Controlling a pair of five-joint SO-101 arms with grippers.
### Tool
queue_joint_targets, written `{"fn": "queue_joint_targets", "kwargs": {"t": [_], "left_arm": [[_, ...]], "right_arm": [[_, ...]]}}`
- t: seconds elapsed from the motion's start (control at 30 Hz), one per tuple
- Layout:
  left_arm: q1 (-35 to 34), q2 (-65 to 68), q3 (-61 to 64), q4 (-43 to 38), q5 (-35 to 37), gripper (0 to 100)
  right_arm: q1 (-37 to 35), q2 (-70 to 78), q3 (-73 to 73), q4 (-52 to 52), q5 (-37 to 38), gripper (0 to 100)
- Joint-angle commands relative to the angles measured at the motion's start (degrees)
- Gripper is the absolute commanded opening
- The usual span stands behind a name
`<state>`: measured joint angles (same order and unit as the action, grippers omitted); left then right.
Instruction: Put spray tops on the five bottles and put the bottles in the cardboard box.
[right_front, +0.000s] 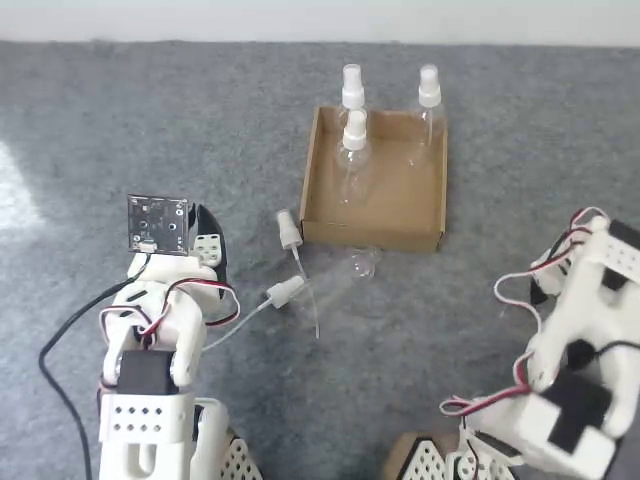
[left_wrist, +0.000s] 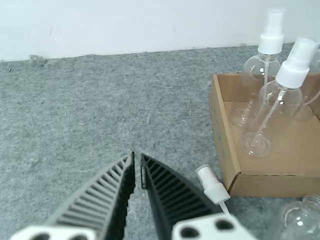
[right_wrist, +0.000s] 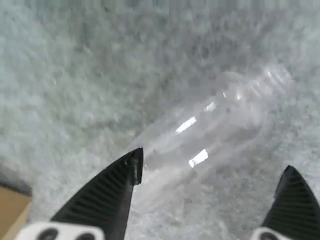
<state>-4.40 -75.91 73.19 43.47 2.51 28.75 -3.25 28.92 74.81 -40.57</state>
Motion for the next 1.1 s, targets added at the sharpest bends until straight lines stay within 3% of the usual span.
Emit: {"fn": "queue_joint_targets", "kwargs": {"t": [0.0,0.3,0.4,0.6,0.7,0.97,1.07], "left_arm": [[-0.3,-0.8,-0.7,-1.3,1.0,1],[-0.3,-0.8,-0.7,-1.3,1.0,1],[-0.3,-0.8,-0.7,-1.2,1.0,1],[-0.3,-0.3,-1.7,-0.8,1.0,1],[-0.2,3.3,-6.6,4.3,0.8,1],[1.9,32.4,-30.5,17.3,-0.4,1],[4.2,41.8,-36.7,18.4,-0.4,1]], "right_arm": [[0.1,4.2,-1.6,-3.3,-0.6,37.2],[0.3,9.2,-2.2,-7.7,2.8,23.3],[0.4,8.5,-4.5,-8.0,8.3,18.6],[-1.4,8.1,-9.8,-8.0,39.8,7.6],[-0.8,8.0,-12.1,-10.1,55.6,3.6],[2.1,8.0,-13.5,-11.3,85.9,4.0],[2.2,8.5,-13.0,-11.8,98.0,1.1]]}}
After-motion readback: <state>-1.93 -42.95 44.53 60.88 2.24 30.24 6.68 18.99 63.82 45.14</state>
